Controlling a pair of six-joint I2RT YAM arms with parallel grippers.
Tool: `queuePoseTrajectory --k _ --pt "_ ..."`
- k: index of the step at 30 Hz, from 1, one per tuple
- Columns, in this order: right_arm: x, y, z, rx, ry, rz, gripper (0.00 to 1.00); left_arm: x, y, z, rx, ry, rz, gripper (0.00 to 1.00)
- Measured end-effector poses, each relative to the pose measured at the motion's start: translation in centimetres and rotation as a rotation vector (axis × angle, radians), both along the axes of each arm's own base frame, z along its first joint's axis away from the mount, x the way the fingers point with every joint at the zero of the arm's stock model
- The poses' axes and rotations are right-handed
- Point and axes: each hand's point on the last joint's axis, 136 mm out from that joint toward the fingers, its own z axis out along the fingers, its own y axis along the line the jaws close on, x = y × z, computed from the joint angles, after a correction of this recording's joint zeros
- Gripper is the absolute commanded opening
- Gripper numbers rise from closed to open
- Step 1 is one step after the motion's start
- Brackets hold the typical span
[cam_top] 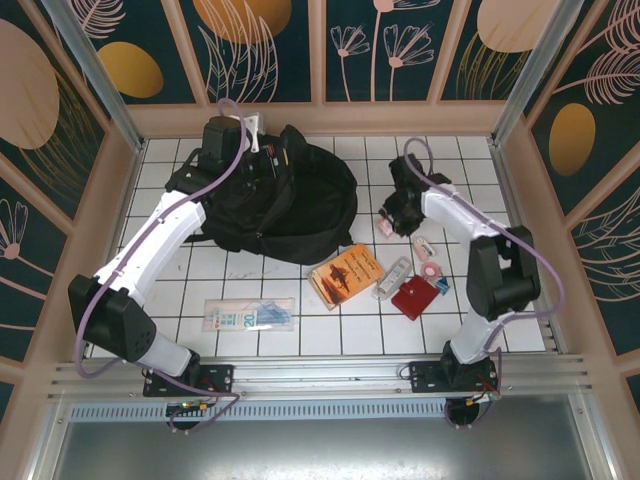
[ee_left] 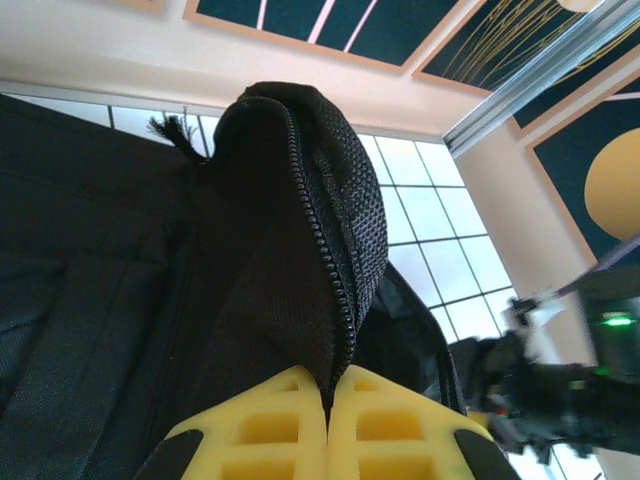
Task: Pack the student bag
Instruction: Pick up the student bag from the top-center of the table, then place the personal item in the student bag.
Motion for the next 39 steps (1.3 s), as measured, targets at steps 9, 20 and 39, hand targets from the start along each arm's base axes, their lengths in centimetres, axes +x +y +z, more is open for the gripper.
queuePoseTrajectory --k 9,20,39 --pt "0.8 5.7 17.9 0.164 -0.536 0.272 0.37 0.9 -0.8 -0.6 -0.022 0.046 -0.005 0.00" --pt "2.6 17.5 10.8 0.237 -0.384 0.553 0.35 1.3 -1.9 0.2 -0.111 0.077 -0.018 0.00" --pt "7.2 26.9 6.4 0.589 -0.331 0.619 0.79 0.7 -4.7 4.9 -0.388 0.075 -0.137 0.00"
